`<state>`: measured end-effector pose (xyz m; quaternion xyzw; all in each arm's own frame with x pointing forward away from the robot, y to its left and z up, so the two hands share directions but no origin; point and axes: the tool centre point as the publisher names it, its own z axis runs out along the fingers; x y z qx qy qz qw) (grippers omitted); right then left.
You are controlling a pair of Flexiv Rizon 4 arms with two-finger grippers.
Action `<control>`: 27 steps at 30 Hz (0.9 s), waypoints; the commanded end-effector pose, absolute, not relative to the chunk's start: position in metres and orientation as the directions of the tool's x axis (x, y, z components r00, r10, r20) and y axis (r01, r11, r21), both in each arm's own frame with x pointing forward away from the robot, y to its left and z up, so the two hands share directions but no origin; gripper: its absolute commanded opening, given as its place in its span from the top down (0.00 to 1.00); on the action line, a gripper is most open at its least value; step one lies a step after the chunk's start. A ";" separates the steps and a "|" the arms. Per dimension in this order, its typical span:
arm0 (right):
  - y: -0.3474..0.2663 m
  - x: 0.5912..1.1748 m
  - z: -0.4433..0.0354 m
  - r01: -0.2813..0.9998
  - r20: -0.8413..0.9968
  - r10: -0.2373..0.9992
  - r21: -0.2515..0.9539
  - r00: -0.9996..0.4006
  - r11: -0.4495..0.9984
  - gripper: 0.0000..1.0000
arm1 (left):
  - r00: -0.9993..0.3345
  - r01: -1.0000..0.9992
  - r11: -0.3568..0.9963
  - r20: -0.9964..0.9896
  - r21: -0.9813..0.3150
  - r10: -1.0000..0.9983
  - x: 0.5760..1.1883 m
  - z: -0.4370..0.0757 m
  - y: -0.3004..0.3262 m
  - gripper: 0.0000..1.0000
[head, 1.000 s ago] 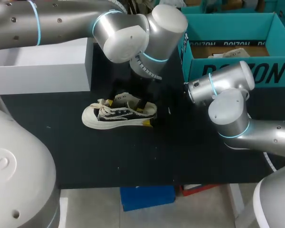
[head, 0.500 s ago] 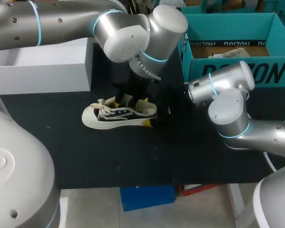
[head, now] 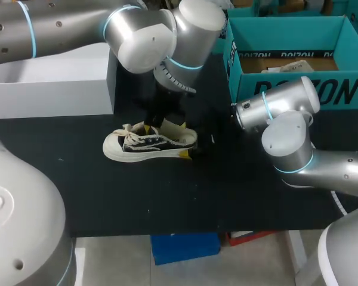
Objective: Take the shoe out of the shoebox, open the shoe tongue, remove and reinsert the insole, then place the shoe into the shoebox
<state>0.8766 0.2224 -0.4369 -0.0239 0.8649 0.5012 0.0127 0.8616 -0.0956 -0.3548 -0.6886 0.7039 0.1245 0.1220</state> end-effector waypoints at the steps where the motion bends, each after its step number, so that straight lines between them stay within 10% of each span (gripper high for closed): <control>1: 0.225 0.877 -0.438 -0.053 -0.046 -0.027 0.865 -0.999 0.498 1.00 | -0.015 -1.000 0.023 -0.323 -0.020 -0.946 0.856 -0.338 -0.088 1.00; 27: 0.225 0.877 -0.438 -0.053 -0.046 -0.027 0.865 -0.999 0.498 1.00 | 0.084 -0.993 -0.066 -0.188 -0.100 -0.978 0.854 -0.320 -0.039 1.00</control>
